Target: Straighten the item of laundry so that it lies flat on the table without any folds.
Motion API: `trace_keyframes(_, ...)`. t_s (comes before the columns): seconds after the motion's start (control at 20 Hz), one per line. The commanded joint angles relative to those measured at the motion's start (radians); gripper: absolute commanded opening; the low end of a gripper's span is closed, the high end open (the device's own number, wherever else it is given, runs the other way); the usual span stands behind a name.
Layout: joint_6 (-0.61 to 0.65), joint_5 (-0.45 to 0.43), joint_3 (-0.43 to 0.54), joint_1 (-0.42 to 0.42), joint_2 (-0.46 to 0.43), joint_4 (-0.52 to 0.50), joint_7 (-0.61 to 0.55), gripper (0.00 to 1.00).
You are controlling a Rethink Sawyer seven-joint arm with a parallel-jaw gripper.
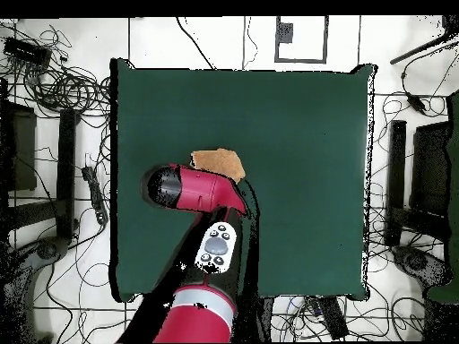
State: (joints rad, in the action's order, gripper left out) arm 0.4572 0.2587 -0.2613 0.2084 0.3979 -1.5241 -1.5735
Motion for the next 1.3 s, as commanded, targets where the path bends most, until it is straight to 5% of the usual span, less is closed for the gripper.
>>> trace_keyframes(0.05,-0.036,-0.029,0.049,0.018,-0.017,-0.019,-0.178,0.0)
trace_keyframes(1.3,0.116,0.011,0.073,0.0,0.08,-0.029,-0.183,0.0)
